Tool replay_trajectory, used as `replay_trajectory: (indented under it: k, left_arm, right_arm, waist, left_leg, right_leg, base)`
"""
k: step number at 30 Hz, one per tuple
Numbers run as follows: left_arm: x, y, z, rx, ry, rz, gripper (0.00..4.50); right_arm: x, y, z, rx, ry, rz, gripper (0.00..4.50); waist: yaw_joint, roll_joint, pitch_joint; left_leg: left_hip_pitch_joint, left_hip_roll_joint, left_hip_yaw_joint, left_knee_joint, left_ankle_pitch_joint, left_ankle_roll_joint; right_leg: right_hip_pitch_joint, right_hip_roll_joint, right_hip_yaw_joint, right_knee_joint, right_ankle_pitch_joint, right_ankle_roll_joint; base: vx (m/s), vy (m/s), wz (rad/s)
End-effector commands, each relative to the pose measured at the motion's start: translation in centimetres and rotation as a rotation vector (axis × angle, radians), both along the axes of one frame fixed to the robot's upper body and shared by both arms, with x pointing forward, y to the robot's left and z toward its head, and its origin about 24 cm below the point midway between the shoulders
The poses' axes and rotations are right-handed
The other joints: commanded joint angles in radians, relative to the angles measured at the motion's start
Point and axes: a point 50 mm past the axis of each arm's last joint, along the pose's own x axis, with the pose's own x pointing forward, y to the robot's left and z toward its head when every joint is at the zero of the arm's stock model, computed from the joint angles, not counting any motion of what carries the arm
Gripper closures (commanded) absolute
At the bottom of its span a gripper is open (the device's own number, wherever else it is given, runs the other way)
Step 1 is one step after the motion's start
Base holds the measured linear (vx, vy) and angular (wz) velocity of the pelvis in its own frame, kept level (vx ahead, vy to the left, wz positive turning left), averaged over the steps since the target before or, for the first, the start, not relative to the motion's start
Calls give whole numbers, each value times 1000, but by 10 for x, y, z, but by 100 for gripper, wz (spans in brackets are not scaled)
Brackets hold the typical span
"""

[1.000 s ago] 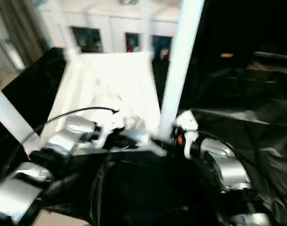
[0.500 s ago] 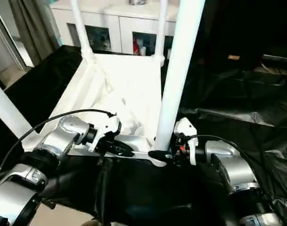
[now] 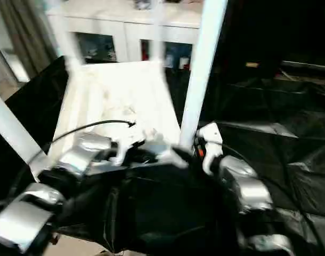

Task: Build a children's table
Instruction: Rotate leg to tighten

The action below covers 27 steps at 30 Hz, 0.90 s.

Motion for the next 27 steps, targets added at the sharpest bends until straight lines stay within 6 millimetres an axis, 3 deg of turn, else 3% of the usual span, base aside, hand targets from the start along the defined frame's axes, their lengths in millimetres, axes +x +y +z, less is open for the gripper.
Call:
replay_trajectory:
  k: [1, 2, 5, 7, 9, 12, 14, 15, 16, 17, 19, 20, 22, 23, 24, 27]
  left_arm:
    - [8, -25, 16, -61, -65, 58, 450]
    - [8, -29, 17, -70, -67, 72, 450]
    - [6, -37, 17, -85, -79, 64, 450]
    - [3, -37, 16, -87, -78, 33, 450]
    - [1, -36, 15, -87, -74, 11, 450]
    - [0, -33, 14, -77, -74, -15, 450]
    - [-1, -29, 13, -71, -73, -29, 450]
    - [-1, -27, 12, -69, -72, -43, 450]
    - [-2, -24, 12, -68, -69, -48, 450]
    - [-2, -24, 12, -68, -69, -48, 450]
    - [-2, -23, 11, -67, -67, -54, 450]
    - [-2, -22, 11, -66, -68, -59, 450]
    - [-3, -22, 11, -66, -68, -69, 450]
    - [-3, -22, 11, -66, -68, -69, 450]
    - [-5, -22, 10, -71, -65, -86, 450]
    - [-6, -22, 11, -78, -69, -93, 450]
  right_arm:
    - [-11, 22, -32, -44, 140, -10, 192]
    - [-10, 27, -32, -34, 141, -27, 192]
    - [-8, 43, -29, 26, 125, -20, 122]
    - [-9, 48, -23, 83, 101, 21, 120]
    - [-10, 48, -19, 76, 80, 68, 87]
    - [-14, 41, -13, 74, 50, 154, 72]
    - [-21, 27, -8, 61, 32, 234, 72]
    - [-27, 11, -6, 16, 26, 288, 72]
    - [-33, -8, -3, -22, 32, 330, 72]
    - [-33, -8, -3, -22, 32, 330, 72]
    - [-40, -28, 2, -57, 41, 365, 72]
    - [-43, -37, 5, -67, 46, 373, 72]
    - [-48, -58, 13, -77, 54, 370, 72]
    - [-48, -58, 13, -77, 54, 370, 72]
    - [-53, -77, 24, -87, 55, 361, 72]
    - [-57, -86, 31, -84, 63, 359, 72]
  waist:
    - [-4, -7, -48]
    - [-5, -5, -47]
    - [-8, -7, -47]
    - [-7, -7, -45]
    - [-6, -7, -47]
    - [1, -10, -52]
    - [6, -14, -52]
    - [13, -14, -54]
    - [16, -16, -55]
    - [29, -17, -57]
    - [32, -16, -59]
    - [36, -17, -59]
    - [42, -17, -61]
    - [43, -17, -61]
    - [43, -17, -57]
    - [44, -19, -56]
  left_leg:
    - [27, 39, -29, -92, -416, -25]
    - [27, 40, -30, -93, -418, -27]
    - [26, 39, -32, -96, -434, -26]
    - [28, 39, -33, -97, -449, -21]
    - [26, 41, -33, -99, -435, -17]
    - [24, 43, -29, -98, -388, 1]
    - [22, 44, -26, -96, -350, 19]
    - [24, 45, -20, -91, -308, 40]
    - [23, 45, -21, -89, -293, 45]
    - [26, 49, -17, -83, -269, 67]
    - [15, 46, -17, -80, -208, 93]
    - [15, 48, -17, -77, -188, 104]
    - [14, 48, -16, -74, -180, 119]
    - [12, 47, -16, -73, -177, 123]
    - [12, 47, -16, -76, -199, 125]
    - [13, 49, -18, -78, -223, 118]
  right_leg:
    - [23, -40, 39, -97, -397, -173]
    - [22, -40, 38, -97, -402, -173]
    - [23, -40, 36, -103, -429, -156]
    - [20, -41, 37, -107, -447, -146]
    - [23, -40, 38, -105, -421, -146]
    - [29, -41, 41, -98, -334, -167]
    - [33, -40, 42, -93, -277, -187]
    - [32, -42, 45, -88, -227, -204]
    - [39, -41, 43, -87, -216, -205]
    - [39, -42, 45, -84, -184, -212]
    - [45, -42, 44, -72, -128, -230]
    - [46, -41, 43, -71, -110, -236]
    - [48, -41, 41, -68, -105, -242]
    - [50, -42, 40, -68, -106, -242]
    - [49, -42, 39, -75, -150, -236]
    - [47, -43, 38, -80, -211, -226]
  base:
    - [0, 0, 0]
    - [0, 0, 0]
    - [0, 0, 0]
    - [0, 0, 0]
    - [0, 0, 0]
    - [0, 0, 0]
    - [0, 0, 0]
    - [0, 0, 0]
    - [0, 0, 0]
    - [0, 0, 0]
    - [0, 0, 0]
    - [0, 0, 0]
    - [0, 0, 0]
    - [0, 0, 0]
    - [0, 0, 0]
    - [0, 0, 0]
